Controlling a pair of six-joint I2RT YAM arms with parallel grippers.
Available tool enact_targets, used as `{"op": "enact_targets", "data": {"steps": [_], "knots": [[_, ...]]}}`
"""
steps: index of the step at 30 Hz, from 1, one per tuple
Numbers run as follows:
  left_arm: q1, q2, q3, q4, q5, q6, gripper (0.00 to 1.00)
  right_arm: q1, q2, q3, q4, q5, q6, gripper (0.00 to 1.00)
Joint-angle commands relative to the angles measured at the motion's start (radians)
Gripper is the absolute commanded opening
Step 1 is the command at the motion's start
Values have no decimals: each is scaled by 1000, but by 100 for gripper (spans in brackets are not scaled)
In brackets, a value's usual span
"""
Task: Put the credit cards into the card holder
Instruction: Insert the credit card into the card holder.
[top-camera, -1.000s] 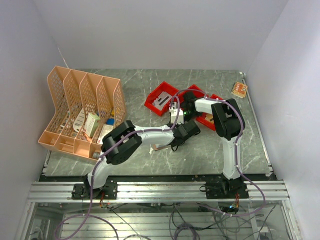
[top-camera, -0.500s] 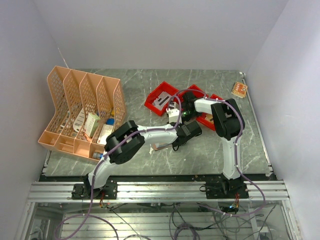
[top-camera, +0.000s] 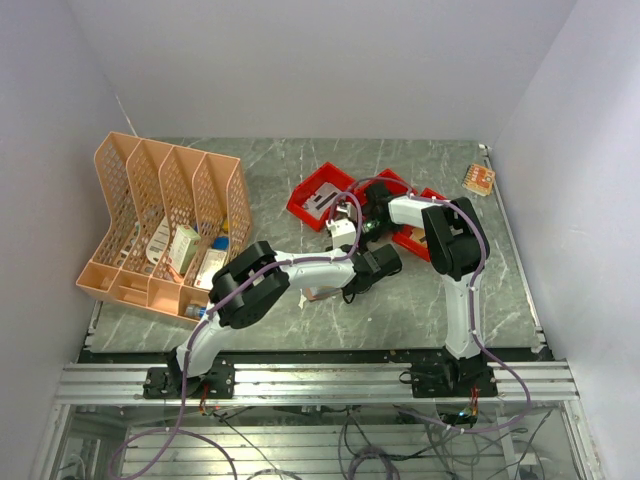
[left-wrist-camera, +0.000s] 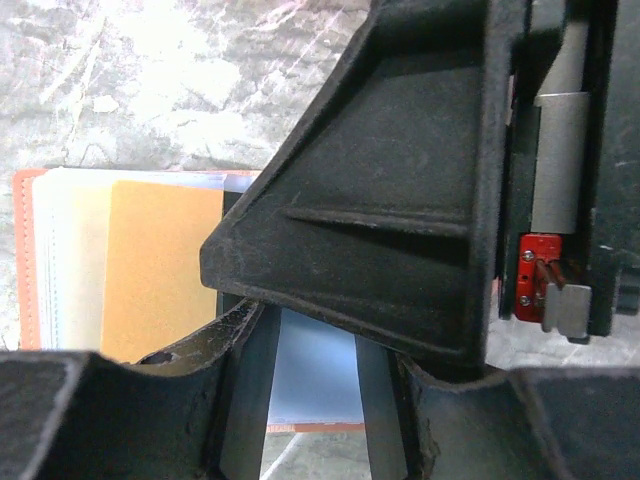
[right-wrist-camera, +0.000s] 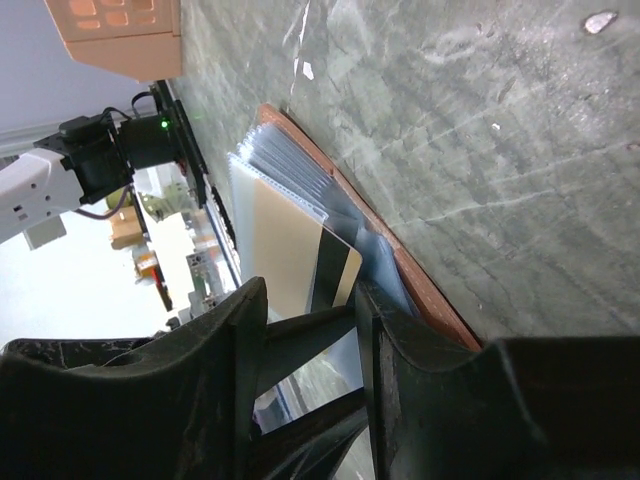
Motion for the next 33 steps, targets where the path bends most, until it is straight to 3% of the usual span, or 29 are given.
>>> {"op": "enact_targets", "data": {"steps": [1,20,24,27,33], "knots": [[22,0,0,-89,-91,-54,47,-6,-18,5,-2,52,-61,42],[22,-174,-131,-63,-138,-82,51,-20,-122,-23,8,69,-121,37],[18,-280,-201,-14,-123,-13,52,-17,-141,-44,42,87,-118,30],[19,-387,-289,48,-74,94,54,-10,-142,-53,59,104,-118,15],[29,-667,-645,356,150,373,64,55,-116,-37,54,161,-135,1]]}}
